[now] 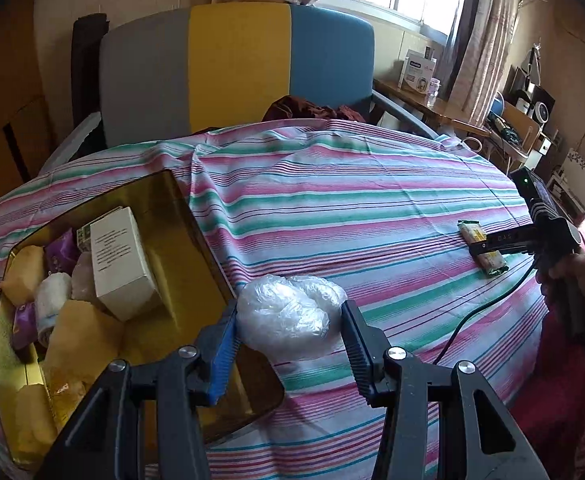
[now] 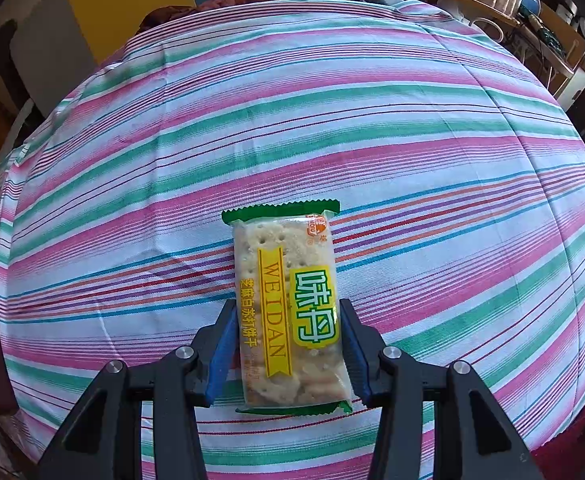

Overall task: Organize objects
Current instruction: 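Carry the plastic-wrapped ball into the tray and open the left gripper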

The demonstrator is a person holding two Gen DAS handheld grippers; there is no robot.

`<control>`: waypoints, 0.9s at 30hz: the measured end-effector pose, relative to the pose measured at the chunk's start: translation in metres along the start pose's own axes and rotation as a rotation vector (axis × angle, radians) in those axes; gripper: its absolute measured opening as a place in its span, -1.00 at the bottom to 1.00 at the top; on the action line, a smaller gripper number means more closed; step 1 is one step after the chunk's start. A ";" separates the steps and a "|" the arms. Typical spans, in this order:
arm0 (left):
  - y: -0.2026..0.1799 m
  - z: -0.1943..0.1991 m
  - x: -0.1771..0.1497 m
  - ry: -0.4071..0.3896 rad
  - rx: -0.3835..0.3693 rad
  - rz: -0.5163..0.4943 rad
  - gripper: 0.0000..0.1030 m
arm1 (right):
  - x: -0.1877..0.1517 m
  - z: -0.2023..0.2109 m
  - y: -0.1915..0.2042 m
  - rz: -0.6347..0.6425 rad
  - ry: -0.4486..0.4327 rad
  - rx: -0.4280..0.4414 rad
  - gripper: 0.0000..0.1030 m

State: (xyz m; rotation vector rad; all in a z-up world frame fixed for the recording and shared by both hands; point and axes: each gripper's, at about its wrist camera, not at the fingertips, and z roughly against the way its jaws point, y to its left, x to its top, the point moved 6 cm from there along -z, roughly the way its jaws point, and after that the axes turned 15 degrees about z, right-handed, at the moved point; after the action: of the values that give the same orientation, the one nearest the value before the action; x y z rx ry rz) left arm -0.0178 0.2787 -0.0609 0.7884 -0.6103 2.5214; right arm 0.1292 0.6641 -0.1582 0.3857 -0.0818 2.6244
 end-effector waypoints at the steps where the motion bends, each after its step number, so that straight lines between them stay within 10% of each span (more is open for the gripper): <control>1: 0.008 0.005 0.002 -0.007 -0.002 0.020 -0.03 | 0.000 0.000 0.000 0.002 0.001 -0.002 -0.05; 10: 0.115 0.035 0.008 0.020 -0.015 0.272 -0.03 | -0.001 0.000 -0.002 0.011 0.003 -0.012 -0.05; 27: 0.127 -0.002 -0.028 0.109 0.124 0.166 0.05 | -0.005 0.001 -0.011 0.019 0.004 -0.020 -0.05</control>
State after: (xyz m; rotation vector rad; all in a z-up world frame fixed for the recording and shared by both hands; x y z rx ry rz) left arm -0.0632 0.1693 -0.1145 0.6617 -0.5056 2.7558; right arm 0.1390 0.6712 -0.1587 0.3743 -0.1107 2.6405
